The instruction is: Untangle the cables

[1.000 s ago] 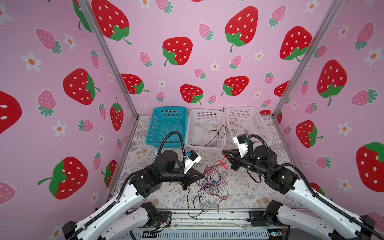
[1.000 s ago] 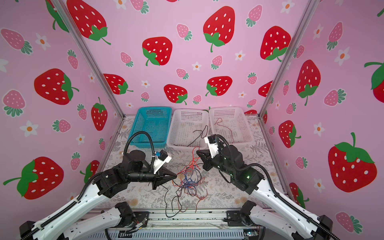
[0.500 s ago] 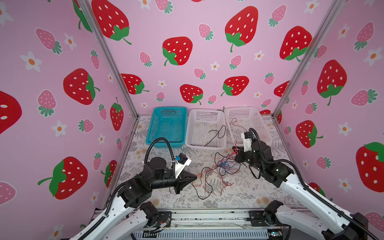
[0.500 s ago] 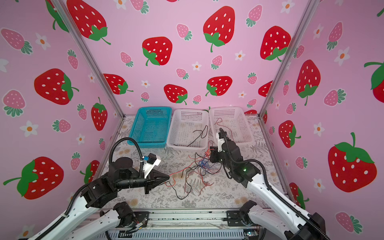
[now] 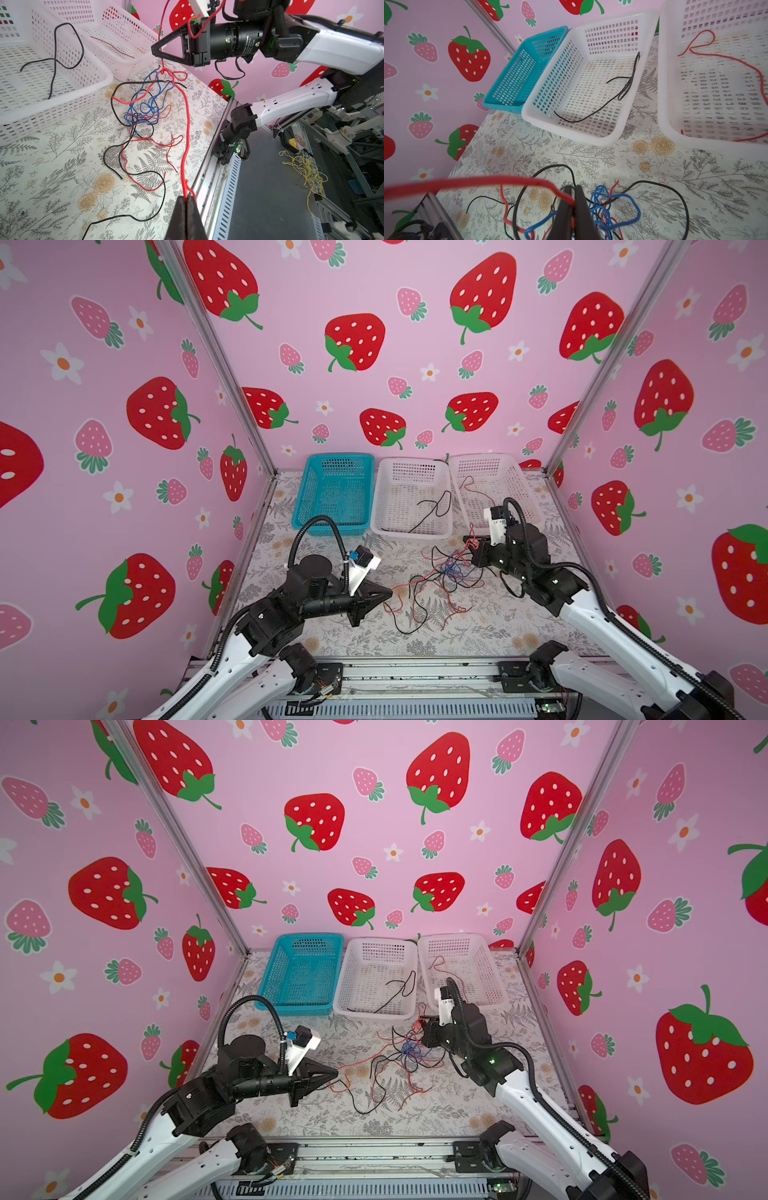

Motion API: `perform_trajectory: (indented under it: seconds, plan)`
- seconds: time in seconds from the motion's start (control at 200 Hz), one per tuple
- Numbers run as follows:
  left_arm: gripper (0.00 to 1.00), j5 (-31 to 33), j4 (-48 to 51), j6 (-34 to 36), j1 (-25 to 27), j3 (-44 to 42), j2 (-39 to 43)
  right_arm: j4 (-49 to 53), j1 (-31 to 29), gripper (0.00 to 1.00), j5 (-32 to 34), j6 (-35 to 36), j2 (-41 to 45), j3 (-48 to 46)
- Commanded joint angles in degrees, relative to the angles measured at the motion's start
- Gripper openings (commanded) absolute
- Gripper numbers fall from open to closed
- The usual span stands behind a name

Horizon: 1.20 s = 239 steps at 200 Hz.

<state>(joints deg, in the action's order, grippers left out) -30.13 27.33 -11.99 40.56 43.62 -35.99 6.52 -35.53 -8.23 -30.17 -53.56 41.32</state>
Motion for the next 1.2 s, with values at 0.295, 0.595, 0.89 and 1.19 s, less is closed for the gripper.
perform_trajectory:
  seconds: [0.295, 0.595, 0.89, 1.19]
  plan:
    - [0.00, -6.06, -13.29, -6.75, -0.56, -0.12, -4.91, -4.69, -13.81, 0.00, 0.60, 7.62, -0.83, 2.86]
    - [0.00, -9.02, -19.17, -9.64, -0.57, -2.62, -8.48, -1.80, -21.89, 0.00, 22.55, 2.88, -4.95, 7.98]
    - [0.00, -10.03, -21.40, -12.00, 0.19, -2.96, -8.81, 3.29, -28.86, 0.00, 41.59, -5.68, -12.00, 13.03]
    - [0.00, -8.77, -24.76, -14.29, 2.34, -3.25, -10.17, -2.51, -30.74, 0.00, 36.53, -9.81, -16.75, 13.67]
